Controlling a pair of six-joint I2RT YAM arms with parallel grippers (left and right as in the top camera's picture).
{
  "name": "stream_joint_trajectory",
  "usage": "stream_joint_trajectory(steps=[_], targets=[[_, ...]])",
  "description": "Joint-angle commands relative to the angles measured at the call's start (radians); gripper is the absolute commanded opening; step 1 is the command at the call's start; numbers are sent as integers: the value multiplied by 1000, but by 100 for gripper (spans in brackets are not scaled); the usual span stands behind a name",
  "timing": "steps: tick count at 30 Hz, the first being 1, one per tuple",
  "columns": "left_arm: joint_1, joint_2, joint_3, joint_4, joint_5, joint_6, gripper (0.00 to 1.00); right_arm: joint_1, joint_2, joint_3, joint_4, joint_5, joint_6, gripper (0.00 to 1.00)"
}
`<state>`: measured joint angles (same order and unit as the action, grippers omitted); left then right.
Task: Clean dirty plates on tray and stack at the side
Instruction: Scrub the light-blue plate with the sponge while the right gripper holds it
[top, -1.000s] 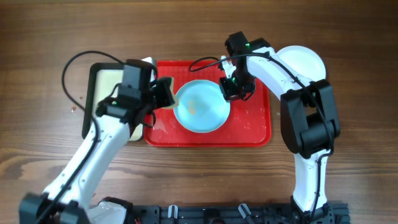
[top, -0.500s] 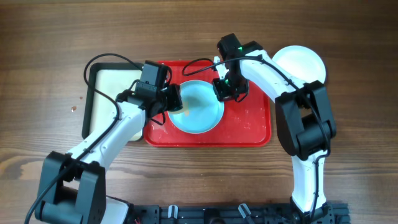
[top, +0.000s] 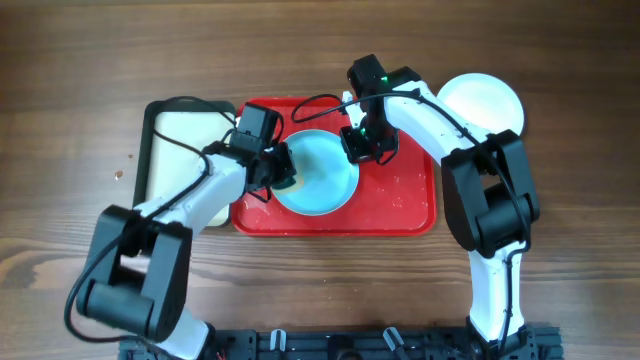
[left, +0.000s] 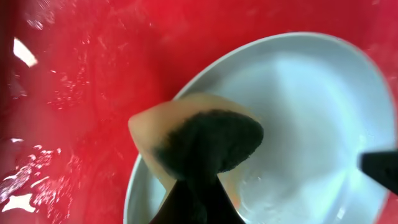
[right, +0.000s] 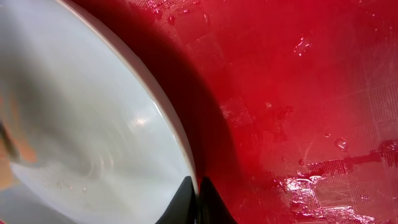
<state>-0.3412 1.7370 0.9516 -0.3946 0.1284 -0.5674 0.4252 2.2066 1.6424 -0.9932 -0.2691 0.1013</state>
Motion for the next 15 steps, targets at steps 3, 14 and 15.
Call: stream_joint_trajectory(steps=[3,14,15], targets=[[-48,97,15,15,-14,-18,4,8,10,-18,3,8,11,4],[-122,126,15,173,219,-97,4,8,10,-18,3,5,10,4],[-122,126,15,186,247,-96,4,8,10,-18,3,5,10,5]])
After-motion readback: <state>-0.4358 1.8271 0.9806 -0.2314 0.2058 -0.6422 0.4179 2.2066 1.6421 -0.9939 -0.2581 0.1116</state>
